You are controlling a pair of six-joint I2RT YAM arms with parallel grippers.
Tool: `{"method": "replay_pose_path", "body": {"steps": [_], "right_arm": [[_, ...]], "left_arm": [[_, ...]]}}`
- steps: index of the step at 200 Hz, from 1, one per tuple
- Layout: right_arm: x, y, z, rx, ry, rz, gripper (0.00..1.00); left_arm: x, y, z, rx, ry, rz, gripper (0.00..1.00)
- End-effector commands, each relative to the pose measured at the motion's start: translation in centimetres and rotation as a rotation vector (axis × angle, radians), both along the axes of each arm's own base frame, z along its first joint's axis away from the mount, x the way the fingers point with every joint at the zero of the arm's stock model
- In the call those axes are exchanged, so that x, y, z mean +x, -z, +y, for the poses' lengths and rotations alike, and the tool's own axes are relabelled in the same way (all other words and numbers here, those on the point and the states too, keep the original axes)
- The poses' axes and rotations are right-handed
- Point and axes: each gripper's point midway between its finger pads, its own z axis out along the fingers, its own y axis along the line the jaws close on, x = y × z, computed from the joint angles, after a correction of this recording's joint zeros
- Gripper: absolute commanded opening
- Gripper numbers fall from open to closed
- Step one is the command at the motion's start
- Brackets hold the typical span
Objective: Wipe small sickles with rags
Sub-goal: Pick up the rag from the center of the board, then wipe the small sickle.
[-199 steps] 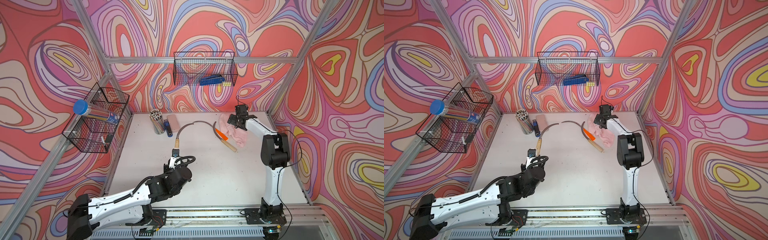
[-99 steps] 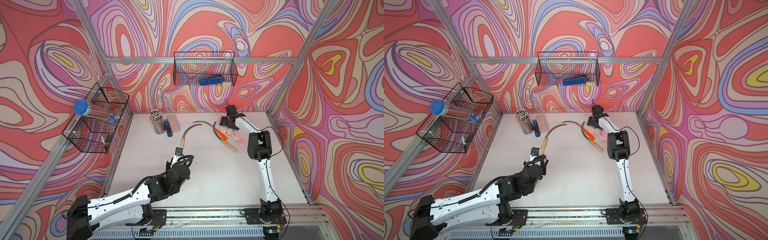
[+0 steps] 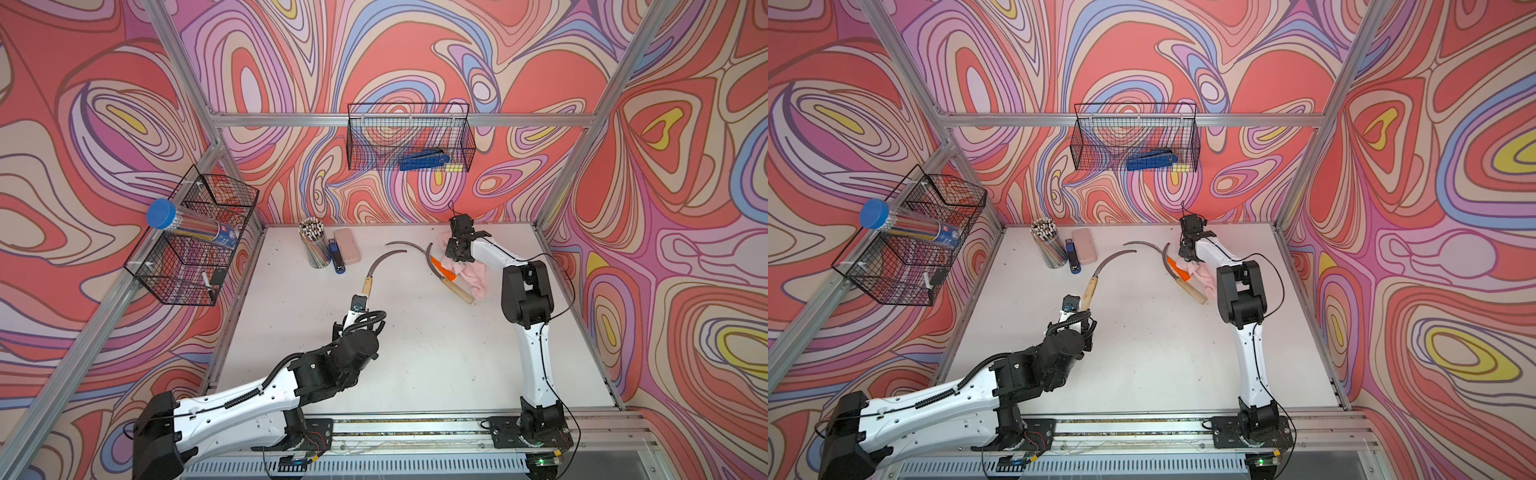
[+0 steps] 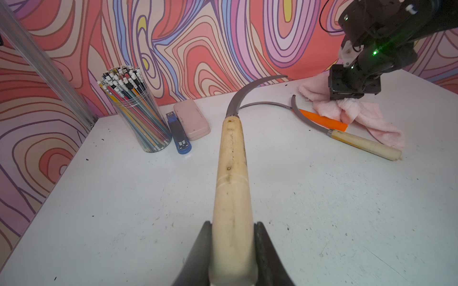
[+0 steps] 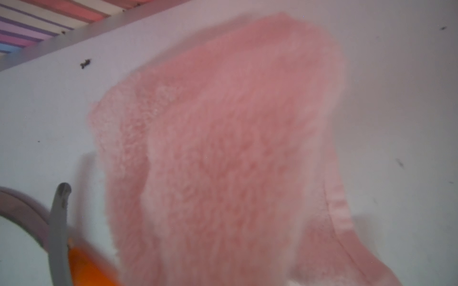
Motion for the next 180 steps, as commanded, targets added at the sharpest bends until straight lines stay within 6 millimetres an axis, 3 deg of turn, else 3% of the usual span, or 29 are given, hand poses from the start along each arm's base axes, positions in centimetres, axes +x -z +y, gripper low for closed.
{"method": "replay_pose_path", "body": {"steps": [1,49,71,85,87,99,107,112,136,154,180], "right_arm": [[0.1,-7.5,-1.9,-0.055,0.079,-0.167,0.0],[-3.6,-14.0,-2.5,-0.016,0.08,-0.287,0.0],[-6.1,-15.7,0.2,0.021,-0.018,-0.281,0.0],[-8.3,-16.1,2.8,-0.013,-0.078,-0.272,0.0],[-8.8,-17.0,3.2,-0.015,-0.085,-0.288,0.0],[-10.9,-17.9,5.1,-0.04,-0.122,-0.309,0.0],[-12.3,-18.2,6.0,-0.042,-0.14,-0.321,0.0],[-13.2,-18.2,6.5,-0.038,-0.15,-0.325,0.0],[-16.9,-18.2,7.9,-0.011,-0.179,-0.34,0.0],[-19.1,-17.9,9.1,-0.002,-0.22,-0.344,0.0],[-21.2,-16.8,11.1,0.058,-0.313,-0.337,0.0]], "left_arm": [[0.0,-0.6,0.1,-0.032,0.004,-0.023,0.0],[-0.1,-0.4,0.0,-0.035,0.012,-0.016,0.0],[-0.1,-0.5,0.0,-0.039,0.021,-0.019,0.0],[0.0,-0.3,-0.2,-0.036,0.029,-0.029,0.0],[0.0,-0.3,-0.3,-0.035,0.031,-0.03,0.0],[0.0,-0.1,-0.7,-0.034,0.051,-0.042,0.0],[0.2,-0.3,-1.0,-0.037,0.057,-0.055,0.0],[0.1,1.3,-0.6,0.003,0.049,-0.046,0.0],[0.8,2.6,0.6,0.07,-0.042,-0.083,0.0],[0.6,4.5,-0.4,0.094,0.039,-0.094,0.0],[0.4,5.2,-1.5,0.065,0.115,-0.169,0.0]]}}
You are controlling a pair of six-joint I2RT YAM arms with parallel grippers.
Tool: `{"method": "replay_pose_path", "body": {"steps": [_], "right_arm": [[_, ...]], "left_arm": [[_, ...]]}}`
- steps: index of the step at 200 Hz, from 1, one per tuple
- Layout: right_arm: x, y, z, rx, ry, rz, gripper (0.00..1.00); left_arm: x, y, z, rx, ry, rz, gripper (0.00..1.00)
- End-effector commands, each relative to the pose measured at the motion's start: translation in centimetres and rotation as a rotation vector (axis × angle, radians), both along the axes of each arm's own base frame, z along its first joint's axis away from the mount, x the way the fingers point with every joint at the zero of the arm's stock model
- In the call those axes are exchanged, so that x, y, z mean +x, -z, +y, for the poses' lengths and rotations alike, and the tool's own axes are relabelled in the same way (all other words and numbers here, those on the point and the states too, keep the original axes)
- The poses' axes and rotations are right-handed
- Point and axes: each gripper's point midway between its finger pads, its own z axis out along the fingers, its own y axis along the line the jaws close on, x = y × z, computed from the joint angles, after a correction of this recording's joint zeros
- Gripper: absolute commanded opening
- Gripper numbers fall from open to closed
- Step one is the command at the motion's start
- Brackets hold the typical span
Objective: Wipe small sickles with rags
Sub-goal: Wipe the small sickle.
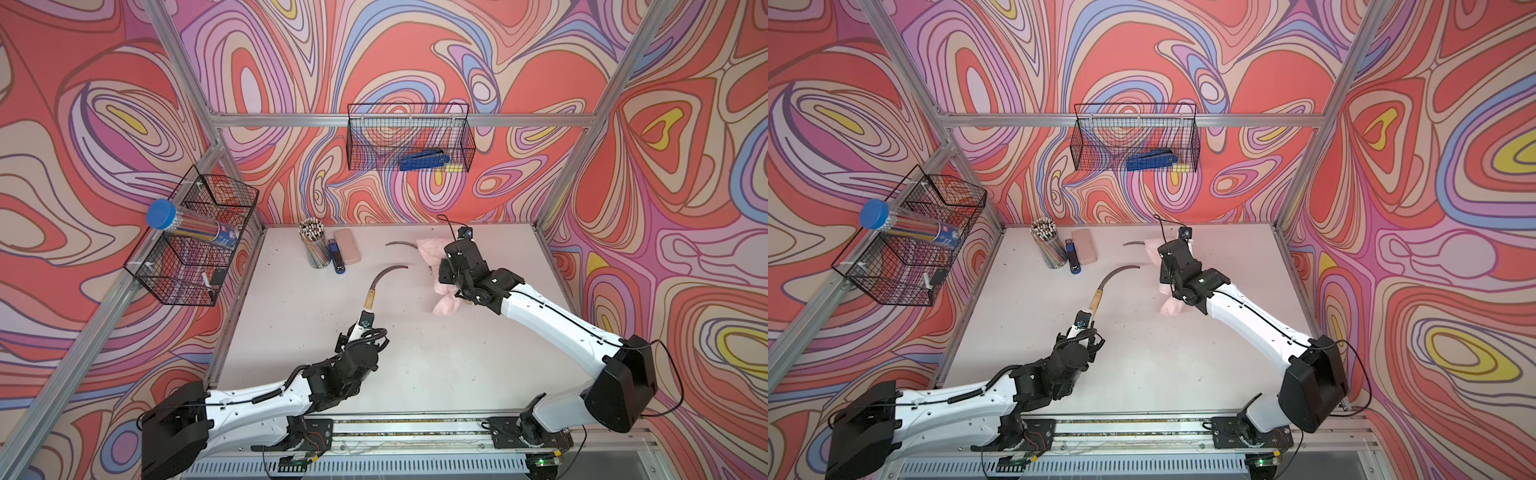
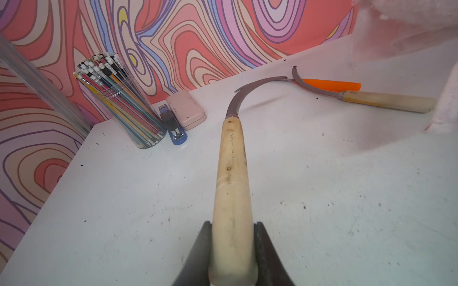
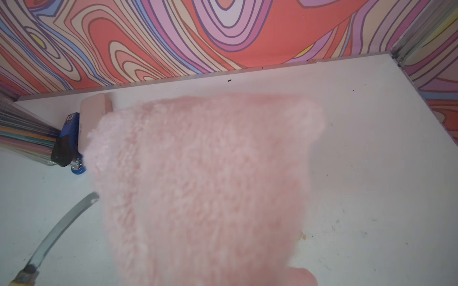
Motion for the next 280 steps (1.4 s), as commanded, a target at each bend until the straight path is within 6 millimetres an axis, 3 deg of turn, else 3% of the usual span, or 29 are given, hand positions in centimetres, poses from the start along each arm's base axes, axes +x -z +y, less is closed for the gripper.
{"method": "replay_pose_path", "body": {"steps": [1,36,86,109,153,208,254,280], "right_arm": [[-1.3,0.2,1.2,0.045,-0.044,-0.02,0.0],[-4.4,1.8,4.5,0.107,-0.195,0.011,0.0],[-9.9,1.5,9.5,0.114,-0.346,-0.013,0.0],[-10.8,2.3,10.8,0.158,-0.386,-0.01,0.0],[-10.7,4.2,15.1,0.203,-0.484,0.042,0.0],[-10.8,7.5,20.6,0.284,-0.62,0.133,0.0],[-13.5,7.7,24.3,0.386,-0.818,0.176,0.0],[-15.1,7.8,25.2,0.399,-0.889,0.178,0.0]], "left_arm": [[0.4,-2.2,-1.4,-0.079,0.059,-0.124,0.0],[-0.1,-1.2,-2.5,-0.08,0.15,-0.14,0.0],[-0.7,-0.8,-2.8,-0.081,0.213,-0.203,0.0],[-0.8,-0.8,-2.1,-0.077,0.193,-0.251,0.0],[-0.5,0.2,-3.8,-0.051,0.24,-0.222,0.0],[0.0,-0.2,-3.6,-0.035,0.203,-0.235,0.0],[0.0,-0.7,-3.4,-0.043,0.198,-0.247,0.0],[0.1,-0.7,-3.0,-0.036,0.176,-0.25,0.0]]}}
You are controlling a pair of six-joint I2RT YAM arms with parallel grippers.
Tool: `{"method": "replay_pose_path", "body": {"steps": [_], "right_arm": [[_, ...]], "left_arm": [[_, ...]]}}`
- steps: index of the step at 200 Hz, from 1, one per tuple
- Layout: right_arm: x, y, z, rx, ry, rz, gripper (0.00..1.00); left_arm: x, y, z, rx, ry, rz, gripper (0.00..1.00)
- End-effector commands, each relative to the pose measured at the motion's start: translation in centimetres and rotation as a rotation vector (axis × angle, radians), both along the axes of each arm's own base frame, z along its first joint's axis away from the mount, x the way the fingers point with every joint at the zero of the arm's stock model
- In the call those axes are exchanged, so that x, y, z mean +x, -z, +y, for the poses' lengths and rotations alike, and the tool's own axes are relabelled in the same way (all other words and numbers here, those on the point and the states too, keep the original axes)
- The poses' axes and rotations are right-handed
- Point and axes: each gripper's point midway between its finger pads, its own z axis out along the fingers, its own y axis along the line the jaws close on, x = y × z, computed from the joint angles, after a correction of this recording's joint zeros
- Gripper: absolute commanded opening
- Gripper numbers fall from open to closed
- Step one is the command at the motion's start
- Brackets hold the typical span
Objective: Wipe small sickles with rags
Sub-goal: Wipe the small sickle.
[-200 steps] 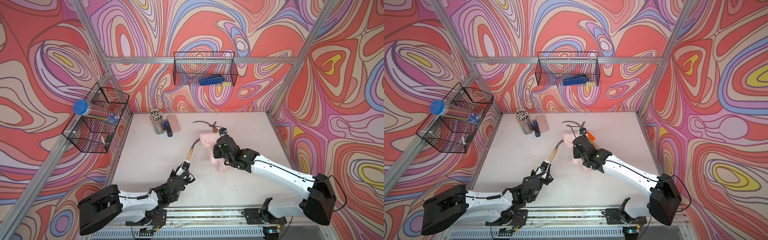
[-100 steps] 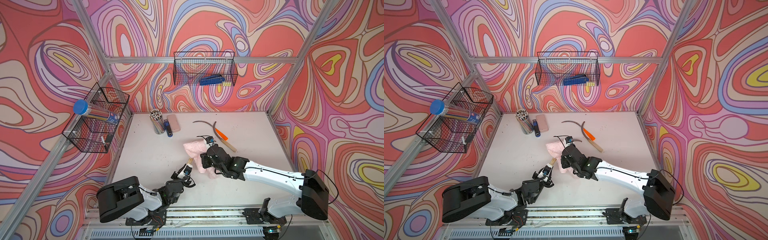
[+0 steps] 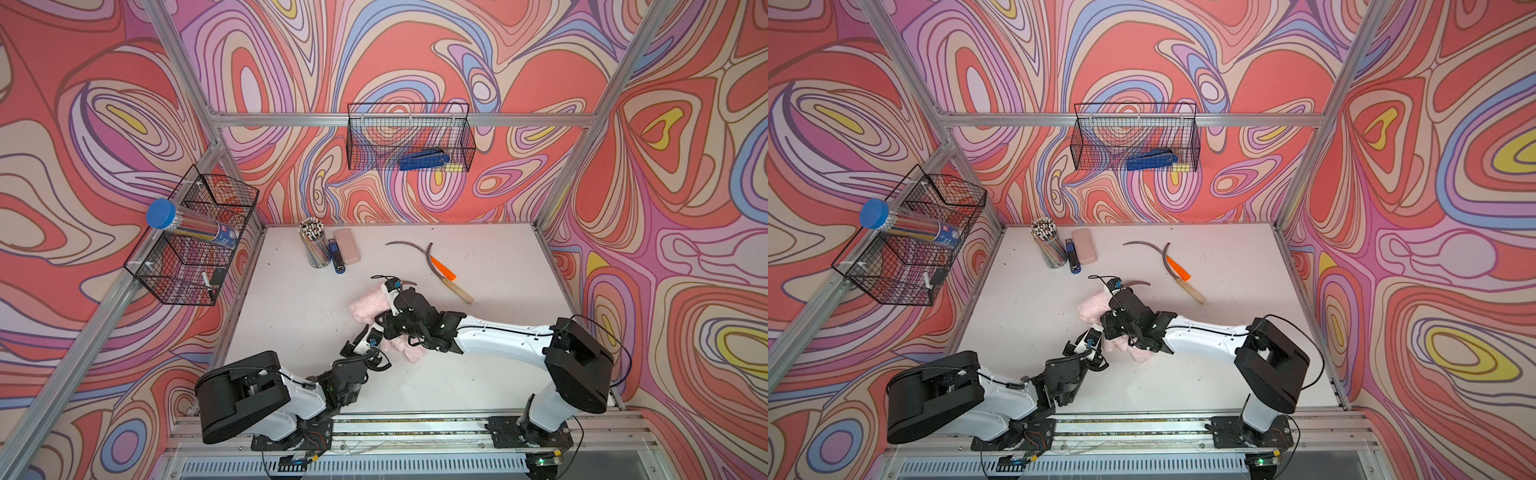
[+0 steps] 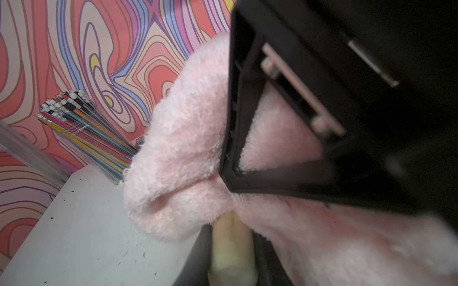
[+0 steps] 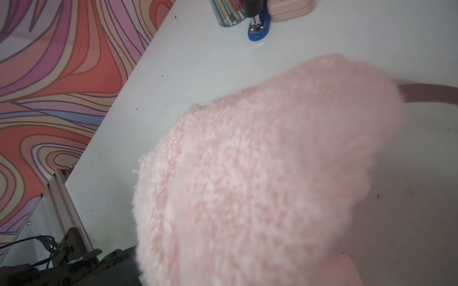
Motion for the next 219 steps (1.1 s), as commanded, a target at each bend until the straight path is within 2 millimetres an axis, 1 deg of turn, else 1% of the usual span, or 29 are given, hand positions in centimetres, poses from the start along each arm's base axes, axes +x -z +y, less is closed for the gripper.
{"method": "replay_pose_path", "body": {"steps": [1,14,30,41,55,76,93,102,103,105,108,123,140,151,171,200,203,209,219], "right_arm": [[-4.2,-1.6,3.9,0.116,-0.217,0.019,0.0],[-5.0,-1.5,4.2,0.125,-0.243,0.026,0.0],[-5.5,-1.1,4.2,0.13,-0.253,0.038,0.0],[-5.3,-0.7,3.9,0.115,-0.231,0.04,0.0],[-4.4,0.4,3.3,0.06,-0.174,0.035,0.0],[-2.5,1.8,2.6,-0.024,-0.085,0.011,0.0],[-0.5,2.6,2.0,-0.065,-0.026,0.003,0.0],[0.5,2.3,1.9,-0.047,-0.017,0.006,0.0],[0.6,2.2,1.8,-0.045,-0.014,0.008,0.0],[0.9,3.2,1.7,-0.059,-0.008,0.021,0.0],[1.4,3.6,1.4,-0.062,0.002,0.029,0.0],[3.7,4.3,0.0,-0.05,0.051,0.064,0.0],[5.7,4.2,-1.7,-0.043,0.102,0.068,0.0],[6.6,3.9,-2.6,-0.06,0.134,0.049,0.0],[6.9,3.3,-3.0,-0.054,0.145,0.038,0.0],[6.8,3.1,-2.7,-0.048,0.134,0.043,0.0],[6.7,3.1,-2.7,-0.043,0.132,0.044,0.0],[6.5,3.0,-2.6,-0.036,0.127,0.049,0.0],[6.0,2.9,-2.4,-0.039,0.117,0.045,0.0]], "left_arm": [[0.1,-3.4,-1.1,-0.109,0.029,-0.079,0.0],[0.2,-3.4,-0.8,-0.111,0.016,-0.081,0.0],[0.2,-3.6,-0.5,-0.119,0.007,-0.084,0.0],[0.2,-3.7,-0.2,-0.124,-0.009,-0.087,0.0],[0.3,-3.9,0.1,-0.129,-0.027,-0.092,0.0],[0.2,-4.1,0.4,-0.135,-0.03,-0.096,0.0],[0.0,-4.3,0.7,-0.147,-0.028,-0.101,0.0],[-0.1,-4.4,0.9,-0.156,-0.025,-0.101,0.0],[-0.2,-4.4,0.9,-0.157,-0.024,-0.101,0.0],[-0.2,-4.4,1.0,-0.158,-0.022,-0.101,0.0],[-0.2,-4.5,1.0,-0.163,-0.02,-0.101,0.0],[-0.4,-4.5,1.1,-0.172,-0.013,-0.092,0.0],[-0.5,-4.6,1.2,-0.172,-0.01,-0.082,0.0],[-0.6,-4.7,1.3,-0.179,-0.011,-0.082,0.0],[-0.5,-4.6,1.5,-0.176,-0.019,-0.071,0.0],[-0.1,-4.3,1.6,-0.16,-0.06,-0.048,0.0],[0.0,-4.1,1.5,-0.154,-0.061,-0.036,0.0],[0.2,-3.7,2.0,-0.147,-0.104,-0.016,0.0],[0.2,-3.0,1.8,-0.14,-0.103,0.022,0.0]]}}
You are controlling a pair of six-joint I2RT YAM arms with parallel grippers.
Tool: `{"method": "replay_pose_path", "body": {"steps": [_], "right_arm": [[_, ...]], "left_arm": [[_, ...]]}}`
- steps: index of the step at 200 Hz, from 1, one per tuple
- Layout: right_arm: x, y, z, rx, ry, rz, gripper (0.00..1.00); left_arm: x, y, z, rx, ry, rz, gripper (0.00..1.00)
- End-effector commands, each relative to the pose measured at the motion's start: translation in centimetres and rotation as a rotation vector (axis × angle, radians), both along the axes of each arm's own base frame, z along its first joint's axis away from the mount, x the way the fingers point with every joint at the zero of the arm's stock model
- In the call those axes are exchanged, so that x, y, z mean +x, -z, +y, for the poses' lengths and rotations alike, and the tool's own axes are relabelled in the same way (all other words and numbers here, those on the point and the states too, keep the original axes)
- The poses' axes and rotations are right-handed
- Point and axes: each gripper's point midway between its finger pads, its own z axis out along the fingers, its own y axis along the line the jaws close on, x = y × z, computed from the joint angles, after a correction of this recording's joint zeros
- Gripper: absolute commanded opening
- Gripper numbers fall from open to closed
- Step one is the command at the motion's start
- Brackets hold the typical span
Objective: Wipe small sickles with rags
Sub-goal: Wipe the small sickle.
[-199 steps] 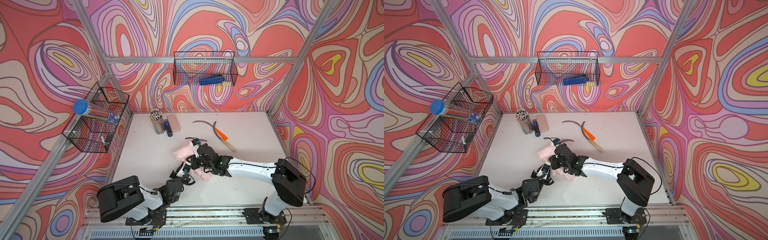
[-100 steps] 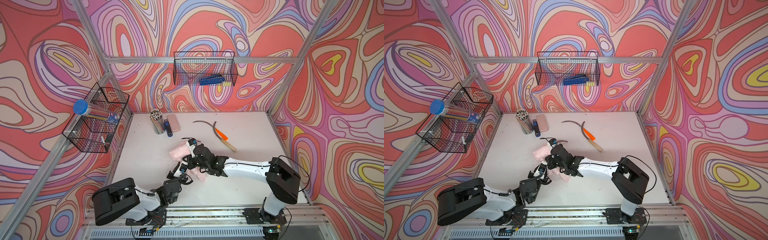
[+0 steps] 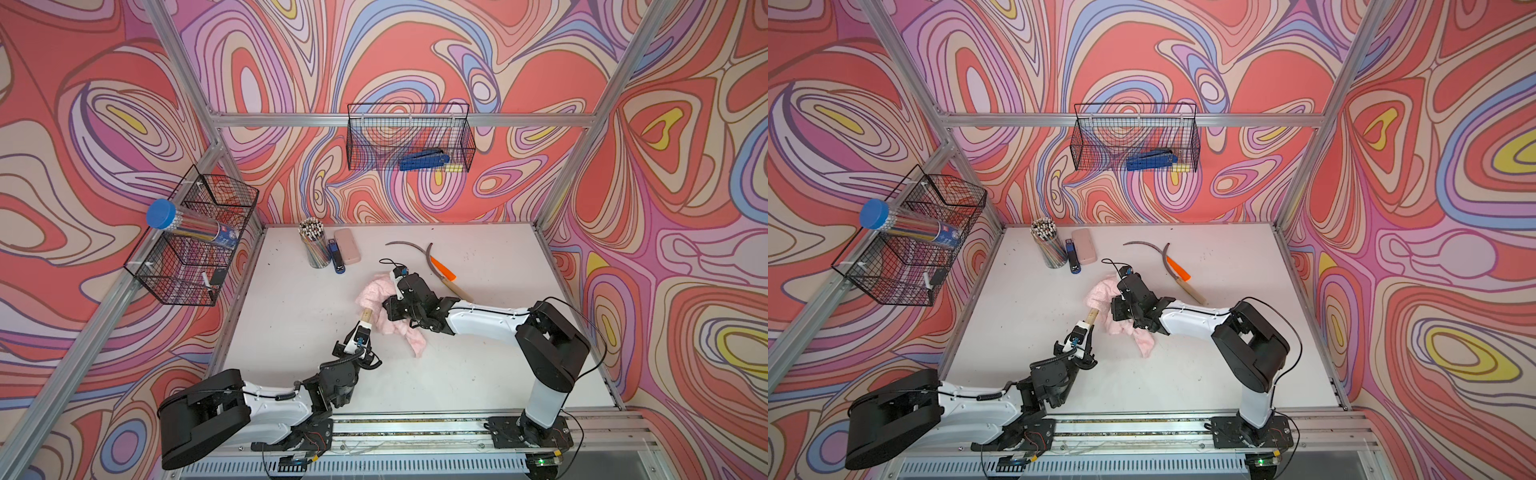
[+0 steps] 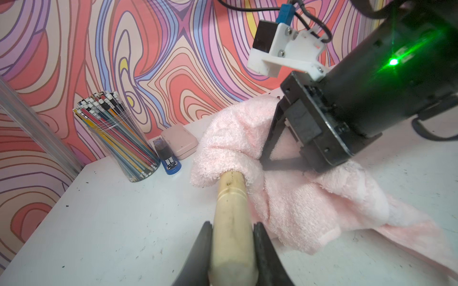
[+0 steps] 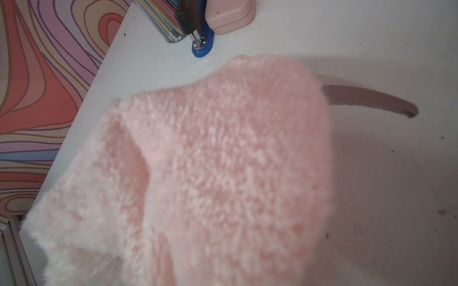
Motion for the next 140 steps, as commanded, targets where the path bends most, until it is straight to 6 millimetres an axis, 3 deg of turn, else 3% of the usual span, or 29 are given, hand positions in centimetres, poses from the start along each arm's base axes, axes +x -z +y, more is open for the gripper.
{"method": "replay_pose_path", "body": {"steps": [1,19,64,82,106,140], "right_arm": [[-1.0,-0.8,0.4,0.006,-0.024,-0.006,0.0],[-2.7,-2.9,1.3,-0.011,-0.05,-0.061,0.0],[-9.1,-5.2,4.8,0.058,-0.196,-0.089,0.0],[-11.3,-6.1,5.4,0.094,-0.229,-0.097,0.0],[-12.4,-6.4,5.3,0.155,-0.258,-0.088,0.0],[-11.8,-5.2,5.7,0.138,-0.272,-0.064,0.0]], "left_arm": [[0.5,-0.4,-0.2,-0.041,-0.042,0.043,0.0],[0.3,0.0,-0.3,-0.055,-0.032,0.06,0.0],[0.4,0.8,-0.2,-0.056,-0.054,0.099,0.0],[0.7,1.1,-0.4,-0.042,-0.069,0.099,0.0],[0.7,1.3,-0.9,-0.048,-0.043,0.088,0.0],[0.8,1.1,-1.2,-0.048,-0.041,0.097,0.0]]}}
